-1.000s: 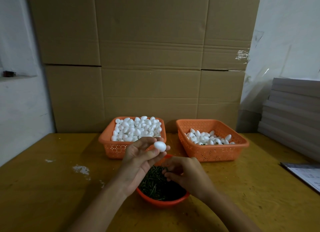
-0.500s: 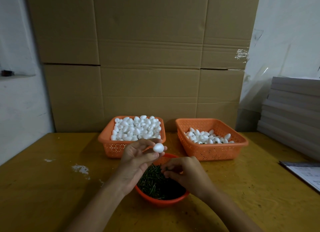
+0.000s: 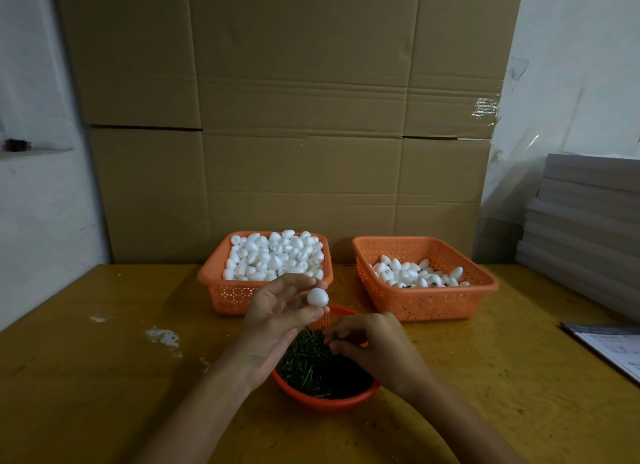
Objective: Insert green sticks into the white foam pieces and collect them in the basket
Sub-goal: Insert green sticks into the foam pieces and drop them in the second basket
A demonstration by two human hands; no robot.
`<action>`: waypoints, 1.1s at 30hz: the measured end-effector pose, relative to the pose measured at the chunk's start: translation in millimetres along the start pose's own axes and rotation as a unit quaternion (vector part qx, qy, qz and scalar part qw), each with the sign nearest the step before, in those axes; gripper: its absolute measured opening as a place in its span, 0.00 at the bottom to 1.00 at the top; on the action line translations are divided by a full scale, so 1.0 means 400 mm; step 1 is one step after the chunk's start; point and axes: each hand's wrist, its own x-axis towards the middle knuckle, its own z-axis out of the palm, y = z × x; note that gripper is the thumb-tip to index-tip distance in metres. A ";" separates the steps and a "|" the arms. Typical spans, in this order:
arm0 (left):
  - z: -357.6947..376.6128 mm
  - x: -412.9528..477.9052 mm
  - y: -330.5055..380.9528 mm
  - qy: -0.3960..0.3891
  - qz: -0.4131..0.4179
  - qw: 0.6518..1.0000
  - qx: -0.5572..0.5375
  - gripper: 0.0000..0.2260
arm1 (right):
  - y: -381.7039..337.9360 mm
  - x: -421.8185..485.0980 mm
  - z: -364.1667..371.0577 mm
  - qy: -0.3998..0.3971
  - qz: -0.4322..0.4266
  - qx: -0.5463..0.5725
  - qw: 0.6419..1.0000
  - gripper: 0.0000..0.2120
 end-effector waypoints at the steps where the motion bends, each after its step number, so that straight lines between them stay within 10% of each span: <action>1: 0.000 0.000 0.000 0.001 -0.001 1.000 0.002 0.17 | -0.001 0.000 0.000 0.001 0.000 0.001 1.000 0.11; 33: -0.007 0.012 -0.006 0.016 -0.003 0.999 -0.036 0.25 | -0.020 -0.007 -0.004 0.025 0.004 0.046 0.999 0.16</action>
